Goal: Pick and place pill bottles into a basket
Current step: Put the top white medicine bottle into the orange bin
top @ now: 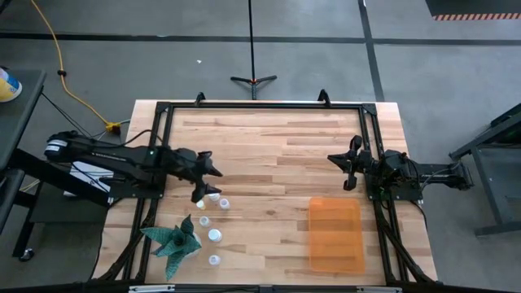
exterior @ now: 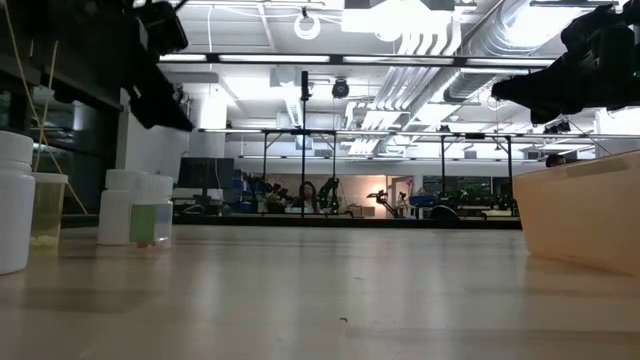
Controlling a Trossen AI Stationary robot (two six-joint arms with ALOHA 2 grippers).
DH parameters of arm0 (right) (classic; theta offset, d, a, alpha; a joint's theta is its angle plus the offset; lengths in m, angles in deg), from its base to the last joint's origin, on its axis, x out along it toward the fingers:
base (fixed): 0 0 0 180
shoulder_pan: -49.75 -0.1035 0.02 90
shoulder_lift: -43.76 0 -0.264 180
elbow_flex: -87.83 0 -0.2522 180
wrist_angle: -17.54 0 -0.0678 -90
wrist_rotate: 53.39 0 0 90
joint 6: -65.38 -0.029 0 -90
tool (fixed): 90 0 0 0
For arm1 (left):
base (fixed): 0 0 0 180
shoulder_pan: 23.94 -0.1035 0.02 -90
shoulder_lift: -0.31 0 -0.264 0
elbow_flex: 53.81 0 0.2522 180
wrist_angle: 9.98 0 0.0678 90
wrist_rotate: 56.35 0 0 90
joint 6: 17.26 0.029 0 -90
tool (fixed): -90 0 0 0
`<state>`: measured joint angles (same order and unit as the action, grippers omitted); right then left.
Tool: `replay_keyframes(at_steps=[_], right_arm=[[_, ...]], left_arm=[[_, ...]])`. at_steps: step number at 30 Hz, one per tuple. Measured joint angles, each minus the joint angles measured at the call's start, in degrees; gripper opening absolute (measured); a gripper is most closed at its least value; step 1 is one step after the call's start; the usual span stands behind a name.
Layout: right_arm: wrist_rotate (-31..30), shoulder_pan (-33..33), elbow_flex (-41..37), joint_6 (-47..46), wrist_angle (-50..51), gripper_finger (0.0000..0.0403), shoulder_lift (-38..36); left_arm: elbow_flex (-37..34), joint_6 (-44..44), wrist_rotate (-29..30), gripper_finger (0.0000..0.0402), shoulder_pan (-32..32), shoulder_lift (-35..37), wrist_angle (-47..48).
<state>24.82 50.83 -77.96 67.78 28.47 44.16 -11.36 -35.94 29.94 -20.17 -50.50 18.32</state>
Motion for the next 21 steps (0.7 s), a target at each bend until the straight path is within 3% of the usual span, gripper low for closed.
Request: replay_keyframes(at_steps=[7, 13, 21], right_arm=[[0.98, 0.01, 0.0, 0.53, 0.2, 0.0012, 0.02], [1.01, 0.01, 0.0, 1.56, 0.2, 0.0012, 0.02], [1.03, 0.02, 0.0, 1.58, 0.2, 0.0012, 0.02]], left_arm=[[-0.02, -6.89, -2.5, 0.0347, 0.0, -2.37, 4.22], [-0.02, -5.17, -5.61, 0.0347, 0.35, -2.44, 5.69], [-0.02, 1.66, 5.96, 0.0347, 9.25, -3.52, 6.63]])
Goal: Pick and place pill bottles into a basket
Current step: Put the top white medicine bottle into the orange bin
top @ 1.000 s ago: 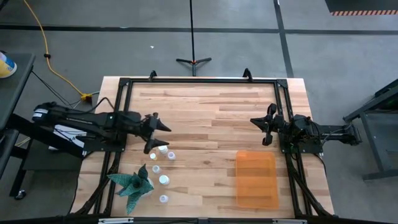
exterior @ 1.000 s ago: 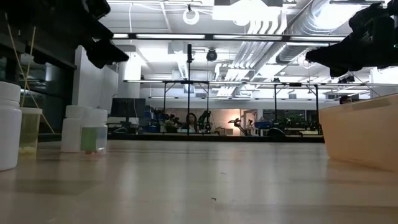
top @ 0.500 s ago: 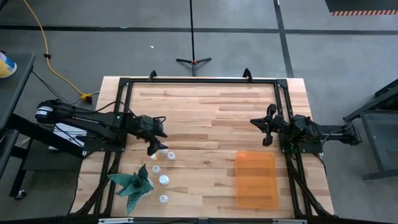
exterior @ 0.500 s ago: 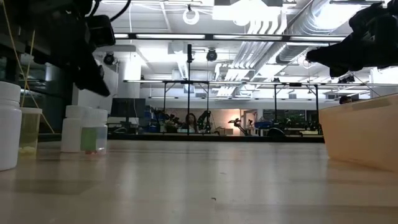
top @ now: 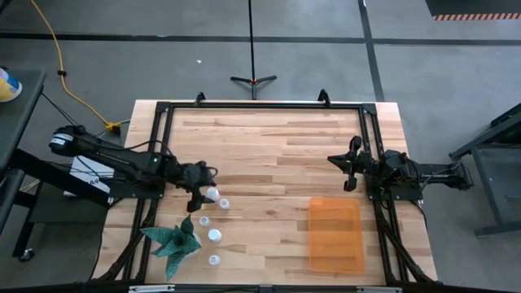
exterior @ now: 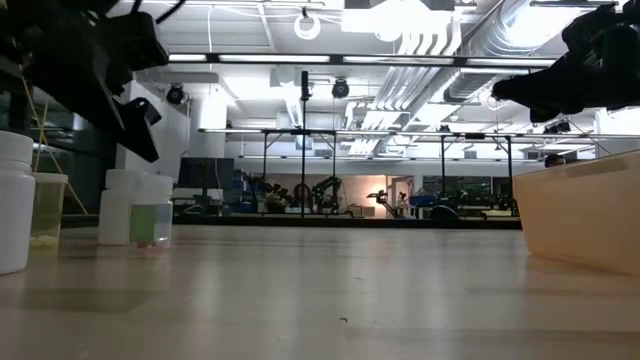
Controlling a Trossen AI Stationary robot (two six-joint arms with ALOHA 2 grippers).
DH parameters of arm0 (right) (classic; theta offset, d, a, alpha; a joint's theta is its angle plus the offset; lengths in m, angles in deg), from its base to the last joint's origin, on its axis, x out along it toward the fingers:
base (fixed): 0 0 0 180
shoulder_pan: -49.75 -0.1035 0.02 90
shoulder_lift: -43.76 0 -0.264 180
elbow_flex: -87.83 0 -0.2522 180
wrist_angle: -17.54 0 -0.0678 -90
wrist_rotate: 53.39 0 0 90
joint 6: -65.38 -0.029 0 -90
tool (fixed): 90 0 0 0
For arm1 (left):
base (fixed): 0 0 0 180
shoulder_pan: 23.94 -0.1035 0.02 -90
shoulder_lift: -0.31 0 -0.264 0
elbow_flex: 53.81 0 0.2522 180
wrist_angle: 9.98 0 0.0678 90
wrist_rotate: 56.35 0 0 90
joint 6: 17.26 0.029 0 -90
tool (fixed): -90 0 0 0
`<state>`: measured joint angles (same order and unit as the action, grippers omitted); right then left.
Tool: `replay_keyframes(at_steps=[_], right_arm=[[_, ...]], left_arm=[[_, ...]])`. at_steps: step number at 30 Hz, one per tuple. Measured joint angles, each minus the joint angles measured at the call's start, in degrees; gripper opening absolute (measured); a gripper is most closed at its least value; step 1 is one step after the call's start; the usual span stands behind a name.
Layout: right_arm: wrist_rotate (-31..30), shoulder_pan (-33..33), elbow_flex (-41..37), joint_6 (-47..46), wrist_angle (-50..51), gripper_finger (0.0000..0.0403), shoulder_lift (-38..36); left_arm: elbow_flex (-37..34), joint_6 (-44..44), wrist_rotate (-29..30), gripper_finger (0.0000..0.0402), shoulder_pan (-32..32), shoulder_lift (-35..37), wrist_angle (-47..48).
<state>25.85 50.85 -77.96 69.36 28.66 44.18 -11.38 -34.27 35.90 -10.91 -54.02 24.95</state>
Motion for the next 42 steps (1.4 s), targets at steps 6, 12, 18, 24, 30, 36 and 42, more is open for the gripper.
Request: replay_keyframes(at_steps=[6, 12, 18, 24, 30, 36, 42], right_arm=[[-0.02, -0.02, 0.0, 0.08, 0.0, 0.0012, -0.01], [-0.02, -0.02, 0.0, 0.02, 0.0, 0.0012, -0.01], [-0.02, 0.0, 0.0, -0.01, -0.01, 0.0012, 0.6], [0.0, 0.0, 0.0, 0.02, 0.0, 0.0012, 0.71], [-0.02, -0.01, 0.0, 0.04, -0.01, 0.0012, 0.71], [-0.02, 0.0, 0.0, 0.04, -0.05, 0.0012, 0.73], [-0.02, -0.02, 0.0, 0.06, -0.07, 0.0012, 0.73]], left_arm=[[0.0, -1.47, 5.85, 0.0347, 2.55, -0.06, 2.11], [-0.07, -2.95, 8.36, 0.0346, 2.38, -1.88, 5.11], [-0.26, -3.84, 7.46, 0.0346, 2.38, -3.53, 5.27], [-0.26, -4.31, 7.61, 0.0346, 2.38, -5.05, 3.76], [-0.24, -5.8, 7.39, 0.0346, 2.38, -7.1, 1.81], [-0.26, -5.79, 7.37, 0.0346, 2.38, -9.15, 1.91], [-0.26, -5.48, 7.39, 0.0316, 2.38, -9.77, 1.73]])
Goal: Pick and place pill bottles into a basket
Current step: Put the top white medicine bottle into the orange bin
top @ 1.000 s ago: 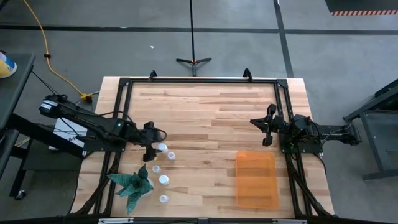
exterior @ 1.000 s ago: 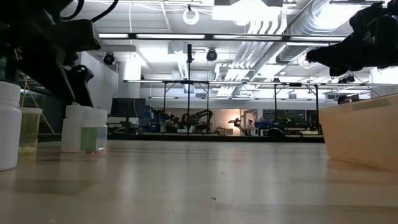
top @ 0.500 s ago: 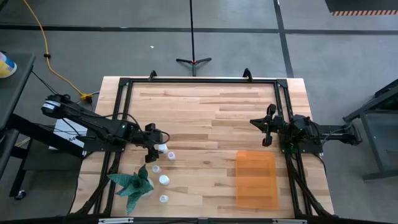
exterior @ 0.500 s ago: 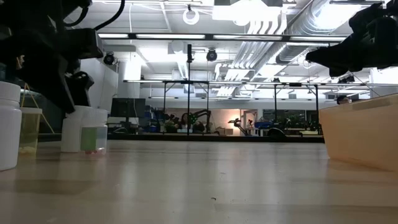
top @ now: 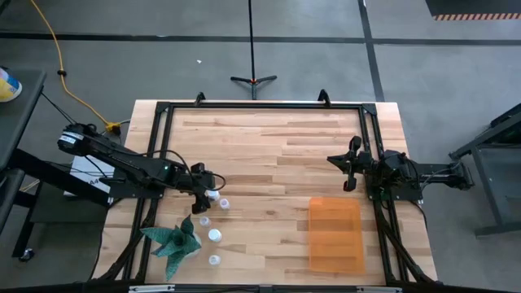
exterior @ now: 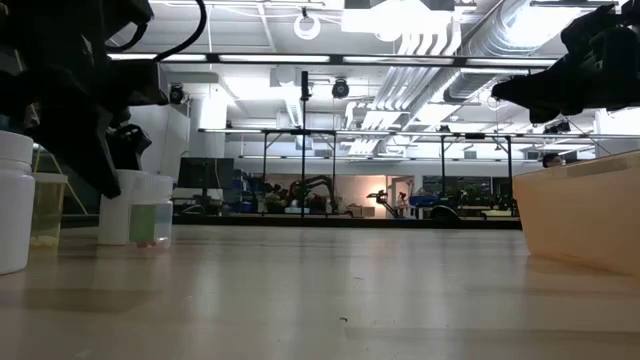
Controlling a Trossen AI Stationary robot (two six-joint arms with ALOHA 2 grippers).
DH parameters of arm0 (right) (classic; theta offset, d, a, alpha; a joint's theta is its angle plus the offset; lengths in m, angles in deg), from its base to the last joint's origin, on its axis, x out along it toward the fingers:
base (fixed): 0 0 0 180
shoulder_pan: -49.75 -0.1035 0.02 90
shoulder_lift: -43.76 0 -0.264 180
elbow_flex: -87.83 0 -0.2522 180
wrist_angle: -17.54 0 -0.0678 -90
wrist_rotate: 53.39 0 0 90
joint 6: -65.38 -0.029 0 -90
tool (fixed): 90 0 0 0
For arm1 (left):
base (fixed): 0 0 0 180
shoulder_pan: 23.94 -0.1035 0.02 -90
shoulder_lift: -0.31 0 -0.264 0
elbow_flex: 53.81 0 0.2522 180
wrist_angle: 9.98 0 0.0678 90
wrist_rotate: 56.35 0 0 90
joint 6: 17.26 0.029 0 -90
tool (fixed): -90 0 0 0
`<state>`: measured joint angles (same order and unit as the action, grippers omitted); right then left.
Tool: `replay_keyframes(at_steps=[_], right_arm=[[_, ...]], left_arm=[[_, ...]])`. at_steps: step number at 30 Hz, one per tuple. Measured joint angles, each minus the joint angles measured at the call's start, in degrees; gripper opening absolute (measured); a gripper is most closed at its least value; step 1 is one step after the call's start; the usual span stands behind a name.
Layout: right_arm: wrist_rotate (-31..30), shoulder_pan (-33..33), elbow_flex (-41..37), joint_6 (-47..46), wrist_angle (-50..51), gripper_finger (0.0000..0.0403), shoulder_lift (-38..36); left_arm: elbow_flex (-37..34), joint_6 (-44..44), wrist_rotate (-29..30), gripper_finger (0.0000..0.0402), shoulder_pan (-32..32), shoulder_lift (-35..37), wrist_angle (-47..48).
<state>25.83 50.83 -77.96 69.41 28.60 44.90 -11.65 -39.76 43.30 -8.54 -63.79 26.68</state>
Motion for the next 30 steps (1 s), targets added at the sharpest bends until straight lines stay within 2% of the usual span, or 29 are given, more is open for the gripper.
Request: replay_keyframes(at_steps=[10, 16, 21, 25, 30], right_arm=[[0.0, 0.0, 0.0, 0.0, -0.03, 0.0012, 0.0], [0.0, 0.01, 0.0, -0.06, -0.09, 0.0012, 0.0], [0.0, 0.0, 0.0, -1.17, -0.57, 0.0015, 0.0], [1.57, 0.01, 0.0, -1.77, -0.6, 0.0057, 0.25], [2.76, -0.02, 0.0, -2.93, -3.47, 0.0161, 4.06]], left_arm=[[0.64, 3.07, 0.97, 0.02, 0.0, 0.16, 0.17], [6.33, 8.75, 2.69, 0.0201, 0.0, 0.2, 2.21], [12.54, 15.55, 4.48, 0.0228, -0.02, 0.26, 2.55], [16.09, 19.63, 4.5, 0.0216, -0.02, 0.26, 2.18], [17.6, 22.31, 5.12, 0.0197, -0.02, 0.26, -2.01]])
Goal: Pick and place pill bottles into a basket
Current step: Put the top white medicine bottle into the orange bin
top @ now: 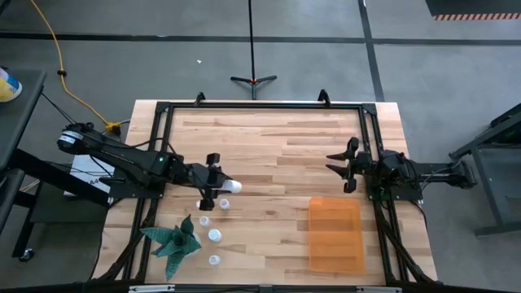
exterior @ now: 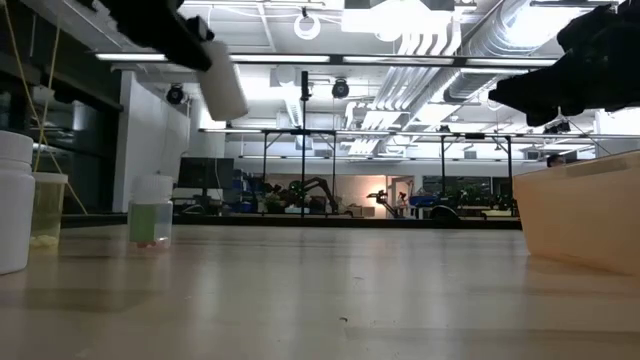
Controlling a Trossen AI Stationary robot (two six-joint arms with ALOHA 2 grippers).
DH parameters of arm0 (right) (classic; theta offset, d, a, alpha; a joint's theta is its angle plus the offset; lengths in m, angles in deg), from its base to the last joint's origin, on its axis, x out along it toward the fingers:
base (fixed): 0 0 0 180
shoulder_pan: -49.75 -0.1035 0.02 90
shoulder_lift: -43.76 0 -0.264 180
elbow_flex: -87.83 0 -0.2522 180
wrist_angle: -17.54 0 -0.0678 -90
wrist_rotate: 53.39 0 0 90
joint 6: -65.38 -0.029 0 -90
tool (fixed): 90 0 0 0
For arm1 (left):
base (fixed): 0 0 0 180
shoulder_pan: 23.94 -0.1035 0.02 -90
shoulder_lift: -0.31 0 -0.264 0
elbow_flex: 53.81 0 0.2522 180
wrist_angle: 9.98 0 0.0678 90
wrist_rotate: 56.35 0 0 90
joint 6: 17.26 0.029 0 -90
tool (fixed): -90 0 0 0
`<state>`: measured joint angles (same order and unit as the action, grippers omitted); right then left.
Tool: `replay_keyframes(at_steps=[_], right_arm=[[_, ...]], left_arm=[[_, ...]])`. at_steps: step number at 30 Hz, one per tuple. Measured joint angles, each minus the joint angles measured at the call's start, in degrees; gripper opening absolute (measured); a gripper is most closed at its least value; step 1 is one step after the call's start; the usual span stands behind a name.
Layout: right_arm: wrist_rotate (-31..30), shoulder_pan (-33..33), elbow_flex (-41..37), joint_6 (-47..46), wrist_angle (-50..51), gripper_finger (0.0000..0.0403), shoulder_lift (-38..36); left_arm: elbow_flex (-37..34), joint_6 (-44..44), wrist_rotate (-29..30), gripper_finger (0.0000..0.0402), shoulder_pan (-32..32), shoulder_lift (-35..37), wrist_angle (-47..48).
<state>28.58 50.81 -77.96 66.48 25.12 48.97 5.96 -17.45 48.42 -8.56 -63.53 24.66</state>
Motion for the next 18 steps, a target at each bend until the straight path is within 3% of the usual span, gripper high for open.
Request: replay_keyframes(at_steps=[4, 7, 12, 18], right_arm=[[0.88, 0.0, 0.0, 0.23, -8.03, 0.0238, 5.8], [2.31, 0.0, 0.02, 0.28, -14.82, 0.0269, 11.27], [2.56, -0.71, 2.39, 0.34, -19.39, 0.0279, 22.74], [2.86, -4.54, 10.91, 2.0, -22.59, 0.0279, 37.41]], left_arm=[[0.07, 0.17, 0.59, 0.0202, 0.0, 0.0, -1.92], [0.06, 0.09, 1.82, 0.0204, 0.0, -0.02, -1.9], [0.06, -0.01, 2.32, 0.0196, 0.0, -0.02, -2.56], [0.06, -0.02, 2.44, 0.0202, 0.0, -0.02, -4.02]])
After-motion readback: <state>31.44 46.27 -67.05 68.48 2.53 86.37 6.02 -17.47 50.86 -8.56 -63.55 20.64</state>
